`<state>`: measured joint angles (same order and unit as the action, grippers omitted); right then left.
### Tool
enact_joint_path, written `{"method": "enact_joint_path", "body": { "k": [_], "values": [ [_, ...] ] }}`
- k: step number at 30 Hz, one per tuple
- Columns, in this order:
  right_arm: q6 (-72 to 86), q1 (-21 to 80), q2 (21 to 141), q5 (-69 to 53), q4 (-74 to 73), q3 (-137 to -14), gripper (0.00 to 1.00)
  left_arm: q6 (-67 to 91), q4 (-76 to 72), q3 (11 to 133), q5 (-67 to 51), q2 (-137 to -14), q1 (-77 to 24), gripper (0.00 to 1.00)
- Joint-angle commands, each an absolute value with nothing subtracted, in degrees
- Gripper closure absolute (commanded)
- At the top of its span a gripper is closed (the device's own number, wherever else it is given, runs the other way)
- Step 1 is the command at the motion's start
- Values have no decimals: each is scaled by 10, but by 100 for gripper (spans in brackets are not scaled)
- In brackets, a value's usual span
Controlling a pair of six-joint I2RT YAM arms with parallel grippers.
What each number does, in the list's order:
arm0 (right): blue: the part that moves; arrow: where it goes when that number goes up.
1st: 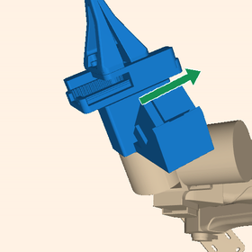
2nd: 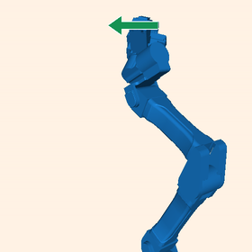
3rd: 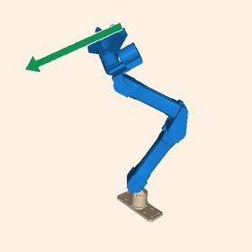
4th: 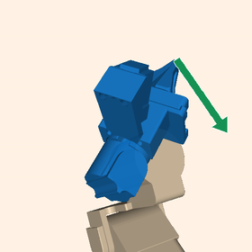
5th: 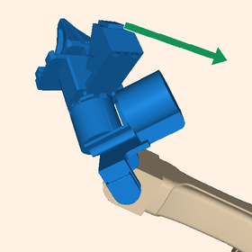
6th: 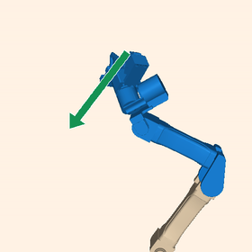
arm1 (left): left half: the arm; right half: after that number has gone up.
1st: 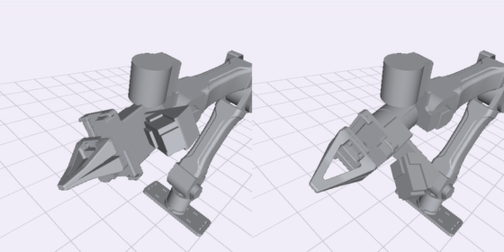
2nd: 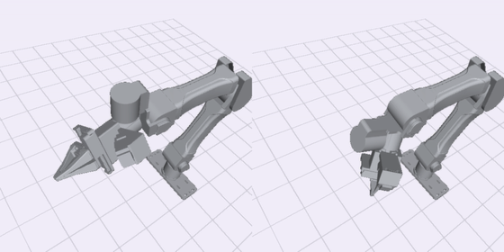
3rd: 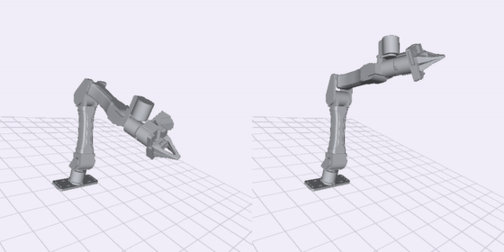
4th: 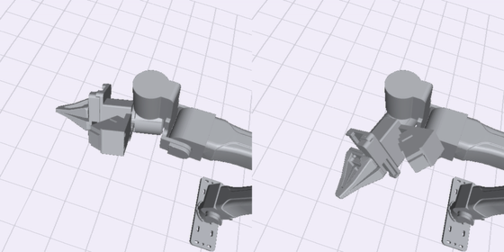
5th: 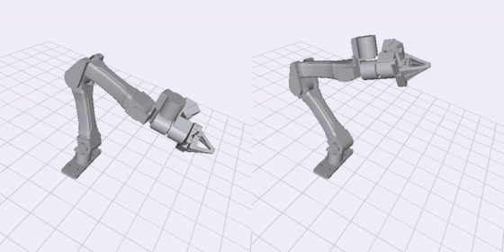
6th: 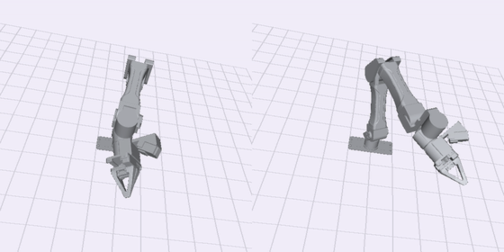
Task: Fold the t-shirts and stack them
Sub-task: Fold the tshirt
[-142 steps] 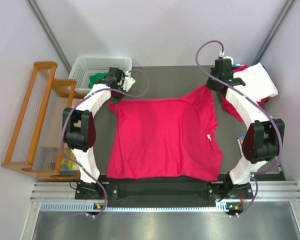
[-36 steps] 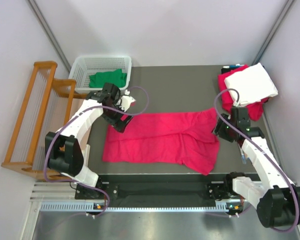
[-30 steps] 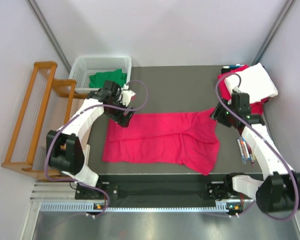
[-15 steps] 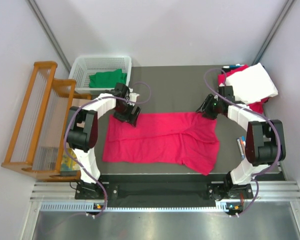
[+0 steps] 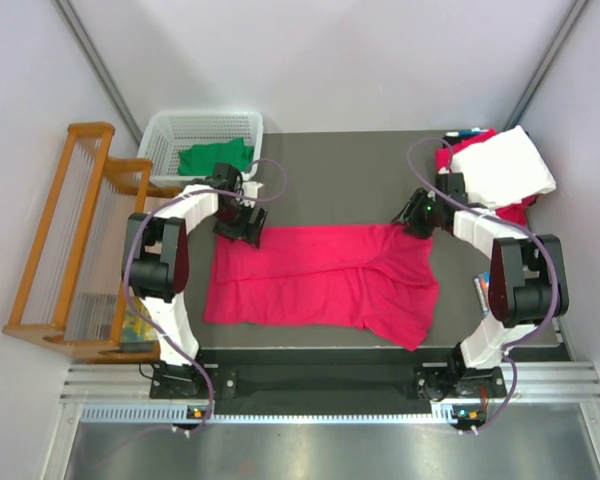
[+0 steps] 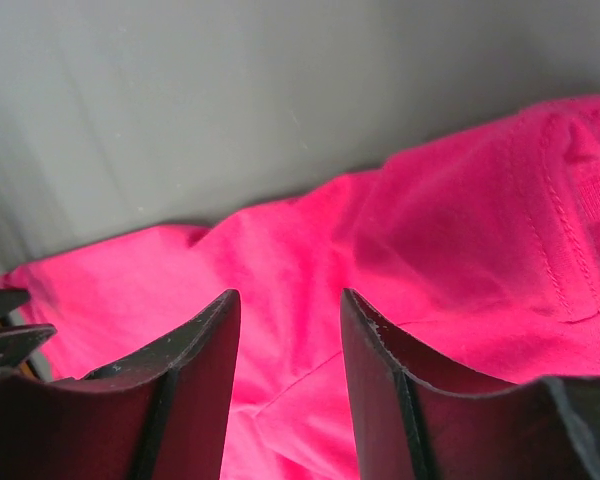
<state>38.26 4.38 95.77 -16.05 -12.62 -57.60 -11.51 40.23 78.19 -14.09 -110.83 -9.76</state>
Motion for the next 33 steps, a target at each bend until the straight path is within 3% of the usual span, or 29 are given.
{"method": "enact_joint_path", "body": {
  "k": [1, 12, 24, 33],
  "values": [
    [395, 37, 959, -155, -89, -550, 55, -147, 390, 758, -127, -1077, -69, 13],
    [396, 34, 965, -142, -63, -491, 57, -141, 406, 758, -150, -1055, -67, 16],
    [369, -32, 1010, -114, -88, -547, 61, -181, 407, 716, -104, -999, -64, 15],
    [370, -56, 1020, -149, -91, -574, 61, -143, 463, 778, -192, -1018, -70, 16]
  ]
}}
